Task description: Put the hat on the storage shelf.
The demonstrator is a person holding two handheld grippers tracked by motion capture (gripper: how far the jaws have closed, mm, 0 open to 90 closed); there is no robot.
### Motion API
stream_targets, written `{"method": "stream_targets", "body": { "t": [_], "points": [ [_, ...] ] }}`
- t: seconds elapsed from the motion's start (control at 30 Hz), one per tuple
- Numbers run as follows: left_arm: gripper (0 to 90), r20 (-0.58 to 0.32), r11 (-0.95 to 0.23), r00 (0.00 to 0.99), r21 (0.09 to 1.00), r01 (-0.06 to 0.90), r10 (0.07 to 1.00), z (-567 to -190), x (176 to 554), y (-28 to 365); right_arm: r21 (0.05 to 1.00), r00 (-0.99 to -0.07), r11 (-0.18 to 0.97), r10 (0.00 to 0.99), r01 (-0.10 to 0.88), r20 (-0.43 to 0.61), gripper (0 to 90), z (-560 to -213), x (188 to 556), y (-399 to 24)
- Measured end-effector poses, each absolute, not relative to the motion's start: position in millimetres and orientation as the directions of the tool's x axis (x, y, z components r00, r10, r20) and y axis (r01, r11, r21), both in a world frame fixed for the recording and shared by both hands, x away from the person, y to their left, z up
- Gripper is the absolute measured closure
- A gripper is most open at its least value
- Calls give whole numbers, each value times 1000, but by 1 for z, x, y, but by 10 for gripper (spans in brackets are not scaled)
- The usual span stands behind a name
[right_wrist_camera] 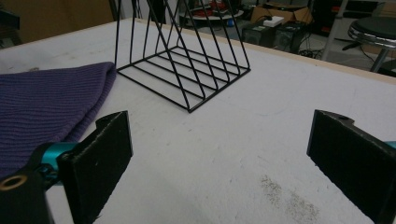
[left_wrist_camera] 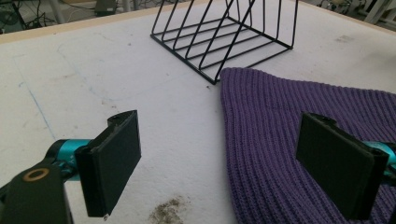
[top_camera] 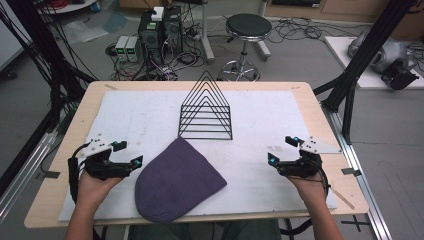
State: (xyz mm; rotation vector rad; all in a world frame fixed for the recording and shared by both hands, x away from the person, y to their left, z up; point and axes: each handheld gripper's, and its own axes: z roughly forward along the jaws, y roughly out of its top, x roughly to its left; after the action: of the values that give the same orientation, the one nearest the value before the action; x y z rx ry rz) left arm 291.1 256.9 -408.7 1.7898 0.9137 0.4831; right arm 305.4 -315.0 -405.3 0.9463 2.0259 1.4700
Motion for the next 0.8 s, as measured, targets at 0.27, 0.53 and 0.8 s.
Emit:
{"method": "stream_targets", "body": {
  "t": [0.27, 0.53, 0.8],
  "points": [
    [149, -119, -167, 641, 915, 367, 758, -410, 293, 256, 938, -661, 207, 750, 276, 29, 60, -408, 306, -315],
    [149, -121, -163, 639, 916, 367, 759, -410, 293, 256, 937, -656, 208, 754, 281, 29, 59, -409, 307, -315],
    [148, -121, -197, 649, 897, 396, 751, -415, 294, 251, 942, -658, 192, 752, 276, 39, 60, -407, 306, -316]
  ]
}}
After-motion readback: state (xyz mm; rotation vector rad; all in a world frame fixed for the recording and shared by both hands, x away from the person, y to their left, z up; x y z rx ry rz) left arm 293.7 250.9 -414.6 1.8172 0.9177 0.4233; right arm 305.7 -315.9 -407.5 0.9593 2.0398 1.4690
